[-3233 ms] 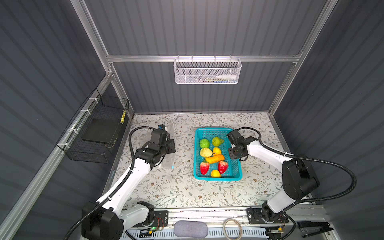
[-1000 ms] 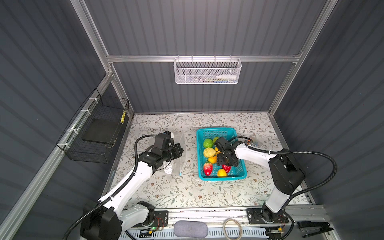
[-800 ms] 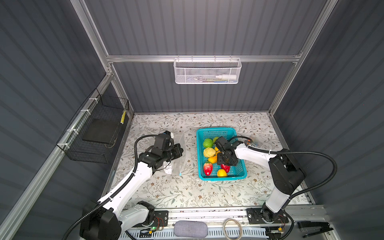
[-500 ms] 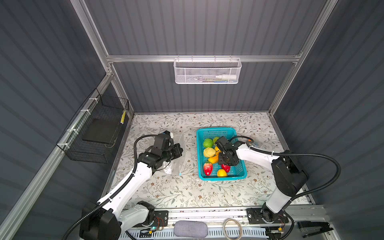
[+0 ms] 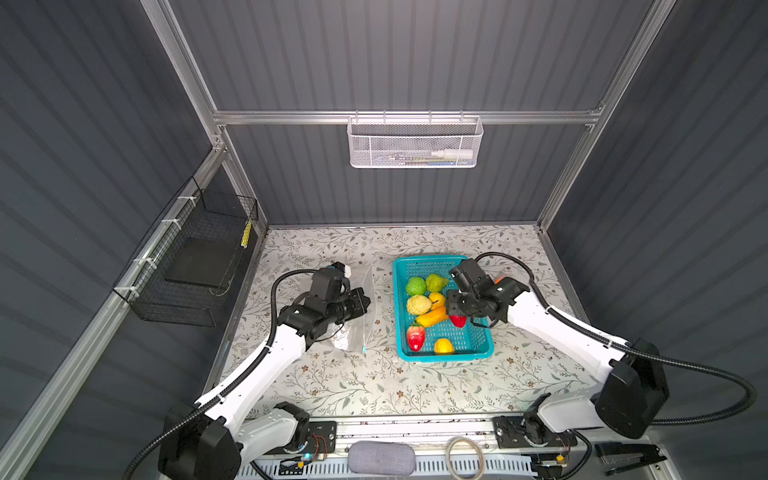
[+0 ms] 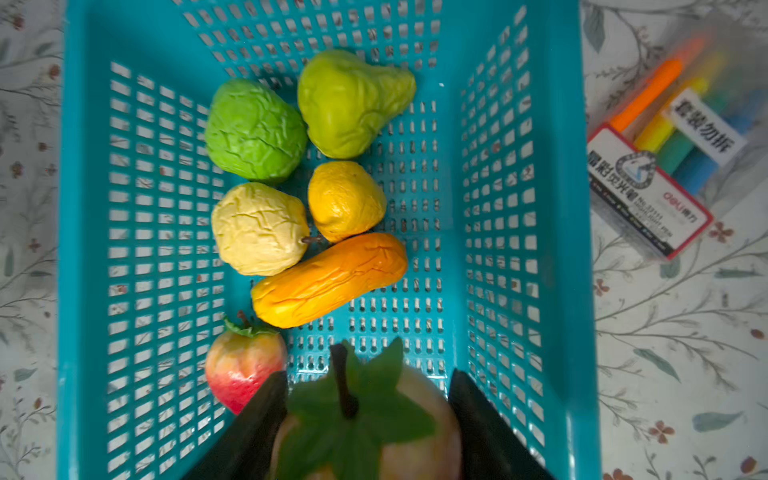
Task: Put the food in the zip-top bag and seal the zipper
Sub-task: 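Carry the peach with the right gripper to the bag held by the left gripper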
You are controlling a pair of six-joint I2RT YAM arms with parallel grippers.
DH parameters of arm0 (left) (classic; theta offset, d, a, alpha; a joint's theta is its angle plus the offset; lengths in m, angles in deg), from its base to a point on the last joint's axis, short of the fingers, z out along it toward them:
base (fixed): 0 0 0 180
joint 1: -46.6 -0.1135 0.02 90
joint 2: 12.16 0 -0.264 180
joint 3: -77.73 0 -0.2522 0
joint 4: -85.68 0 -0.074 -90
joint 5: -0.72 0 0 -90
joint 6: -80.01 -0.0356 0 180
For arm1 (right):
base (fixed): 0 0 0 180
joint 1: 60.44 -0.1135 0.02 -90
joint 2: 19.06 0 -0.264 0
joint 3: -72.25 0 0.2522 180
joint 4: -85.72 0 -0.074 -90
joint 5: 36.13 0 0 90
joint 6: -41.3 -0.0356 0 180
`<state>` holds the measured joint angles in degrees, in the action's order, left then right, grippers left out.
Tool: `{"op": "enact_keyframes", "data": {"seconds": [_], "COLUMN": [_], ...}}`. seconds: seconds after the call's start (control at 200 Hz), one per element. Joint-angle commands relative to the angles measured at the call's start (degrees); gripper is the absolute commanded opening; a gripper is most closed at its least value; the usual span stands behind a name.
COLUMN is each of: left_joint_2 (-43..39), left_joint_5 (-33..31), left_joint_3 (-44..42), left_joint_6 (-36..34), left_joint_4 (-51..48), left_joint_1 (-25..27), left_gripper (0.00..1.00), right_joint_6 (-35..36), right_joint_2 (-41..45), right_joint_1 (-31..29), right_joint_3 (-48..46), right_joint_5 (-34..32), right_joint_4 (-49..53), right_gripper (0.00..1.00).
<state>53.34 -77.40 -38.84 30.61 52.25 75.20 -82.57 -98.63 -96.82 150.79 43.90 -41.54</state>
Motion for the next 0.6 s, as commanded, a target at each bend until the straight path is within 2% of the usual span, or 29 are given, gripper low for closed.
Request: {"op": "enact_keyframes", "data": {"seconds": [0.0, 0.26, 0.415, 0.445, 0.595], "left_joint_2": [1.36, 2.48, 2.95, 2.97, 3.37], "left_joint_5": [1.85, 3.88, 4.31, 4.37, 4.60], "left_joint_3": [2.01, 2.93, 2.86, 2.70, 1.75], "left_joint_6": [1.25, 3.25, 3.76, 3.89, 4.82], "left_joint_4": [1.65, 4.38, 4.82, 5.03, 6.75], "left_joint_1": [1.51, 3.04, 3.63, 3.73, 4.26], "left_gripper": [0.00, 0.00, 0.00, 0.00, 0.00], "right_joint_6": [2.51, 0.59, -1.36, -1.72, -3.50], "right_joint_2": [1.58, 5.48, 3.46, 2.96, -0.10], "right_joint_1": [0.12, -2.42, -5.25, -5.64, -6.37], "right_joint_3": [1.87, 1.35, 3.50, 3.83, 5.08], "right_joint_5": [4.45, 23.39, 28.65, 31.62, 35.81], "right_joint_4": [-0.23, -16.28, -25.53, -27.04, -32.21], "right_gripper": [0.48, 0.48, 0.48, 0.48, 0.47]}}
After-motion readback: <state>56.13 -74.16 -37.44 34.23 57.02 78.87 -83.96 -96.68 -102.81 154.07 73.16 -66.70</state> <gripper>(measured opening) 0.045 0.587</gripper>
